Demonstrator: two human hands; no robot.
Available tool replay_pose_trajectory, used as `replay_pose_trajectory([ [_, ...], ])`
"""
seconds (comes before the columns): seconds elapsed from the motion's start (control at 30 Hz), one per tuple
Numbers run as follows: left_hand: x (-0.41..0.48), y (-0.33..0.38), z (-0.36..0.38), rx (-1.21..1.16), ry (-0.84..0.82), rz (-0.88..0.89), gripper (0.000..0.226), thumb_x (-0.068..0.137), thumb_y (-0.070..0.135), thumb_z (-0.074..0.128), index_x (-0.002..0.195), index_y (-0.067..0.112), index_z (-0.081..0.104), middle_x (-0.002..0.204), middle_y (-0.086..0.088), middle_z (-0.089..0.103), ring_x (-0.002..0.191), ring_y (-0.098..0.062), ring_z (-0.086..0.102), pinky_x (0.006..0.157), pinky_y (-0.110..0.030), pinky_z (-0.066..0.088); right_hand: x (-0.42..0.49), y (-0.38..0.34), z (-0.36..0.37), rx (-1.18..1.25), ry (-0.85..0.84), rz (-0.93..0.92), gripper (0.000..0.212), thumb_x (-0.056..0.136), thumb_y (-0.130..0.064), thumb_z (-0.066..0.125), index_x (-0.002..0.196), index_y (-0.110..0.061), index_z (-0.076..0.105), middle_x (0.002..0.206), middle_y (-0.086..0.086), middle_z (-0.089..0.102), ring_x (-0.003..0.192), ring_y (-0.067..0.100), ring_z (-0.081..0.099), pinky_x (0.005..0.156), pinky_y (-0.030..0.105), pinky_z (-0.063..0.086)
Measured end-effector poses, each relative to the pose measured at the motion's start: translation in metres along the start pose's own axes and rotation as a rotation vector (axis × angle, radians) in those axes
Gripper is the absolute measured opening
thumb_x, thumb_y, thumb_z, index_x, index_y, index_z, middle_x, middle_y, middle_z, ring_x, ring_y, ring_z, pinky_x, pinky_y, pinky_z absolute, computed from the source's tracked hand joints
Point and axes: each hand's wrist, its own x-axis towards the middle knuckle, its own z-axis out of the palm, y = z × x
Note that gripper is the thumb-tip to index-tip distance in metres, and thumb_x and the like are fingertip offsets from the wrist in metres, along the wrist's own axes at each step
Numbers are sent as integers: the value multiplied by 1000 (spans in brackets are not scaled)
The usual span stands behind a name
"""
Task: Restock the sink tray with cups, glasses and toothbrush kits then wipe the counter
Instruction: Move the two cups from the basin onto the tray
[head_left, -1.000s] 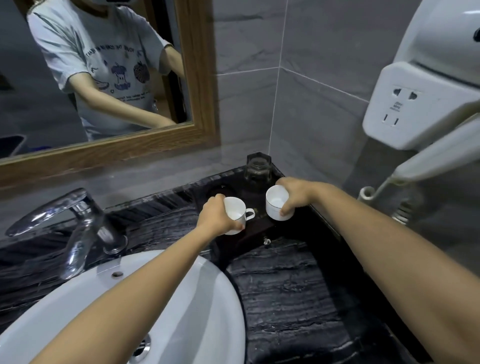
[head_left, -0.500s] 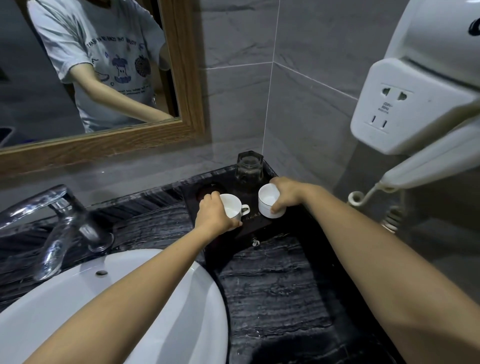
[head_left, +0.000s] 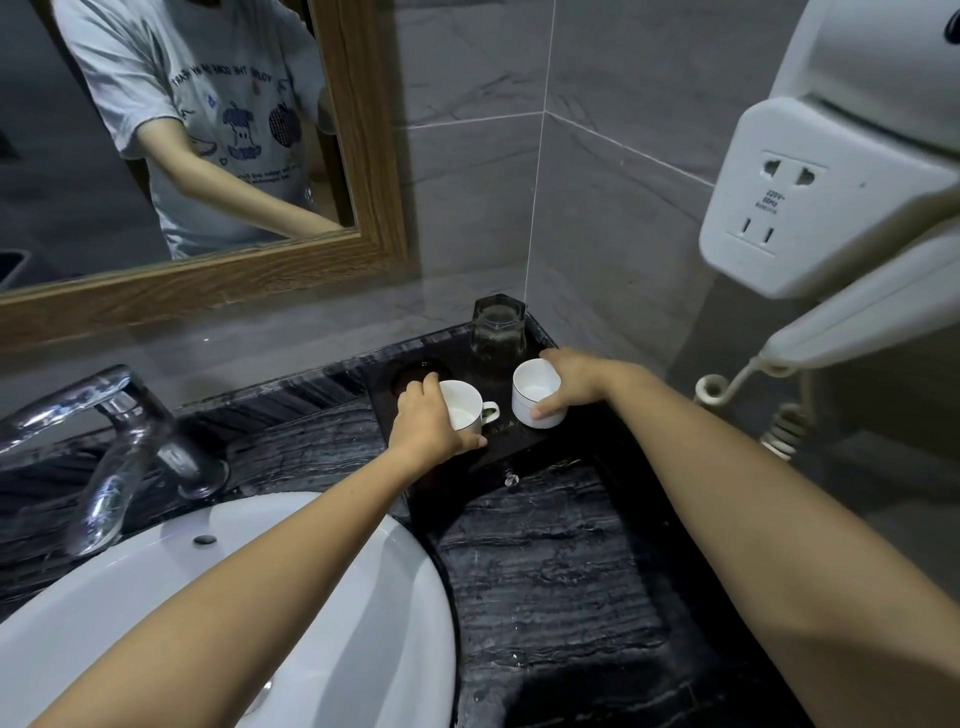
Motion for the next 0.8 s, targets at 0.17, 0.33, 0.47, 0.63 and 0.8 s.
replay_pose_trajectory([
  [0.17, -3, -4, -3, -57, -46, 37, 114, 61, 40, 82, 145, 11, 11, 144, -16, 29, 135, -32, 23, 108, -45, 30, -11, -1, 0, -51, 13, 50, 108, 72, -51, 73, 150, -15, 9, 156, 11, 17, 144, 31, 15, 117, 45, 21],
  [0.33, -15, -10, -14, -43, -49, 71, 107, 69, 45, 74, 147, 13, 8, 148, -15, 28, 136, -34, 22, 109, -46, 28, -31, -11, -1, -65, 33, 76, 100, 78, -54, 65, 151, -15, 8, 159, 10, 12, 145, 32, 12, 118, 44, 18],
  [0.47, -29, -24, -31, 48, -76, 73, 99, 75, 54, 63, 147, 16, 7, 152, -13, 24, 138, -34, 21, 110, -50, 28, -52, -31, 3, -106, 21, 103, 95, 82, -58, 57, 151, -17, 5, 160, 7, 9, 145, 31, 11, 118, 45, 17],
  [0.63, -52, -53, -58, 190, -133, 37, 87, 83, 56, 52, 148, 19, 8, 155, -11, 18, 140, -35, 17, 111, -50, 27, -84, -71, 12, -168, -6, 135, 95, 82, -63, 52, 151, -18, 4, 161, 4, 1, 147, 32, 4, 119, 46, 14],
  [0.8, -89, -92, -92, 173, -274, 15, 83, 85, 50, 53, 147, 19, 9, 151, -14, 31, 135, -34, 33, 108, -43, 35, -115, -131, 26, -207, -89, 131, 93, 84, -68, 43, 151, -15, 4, 161, 7, 5, 147, 31, 8, 118, 48, 12],
])
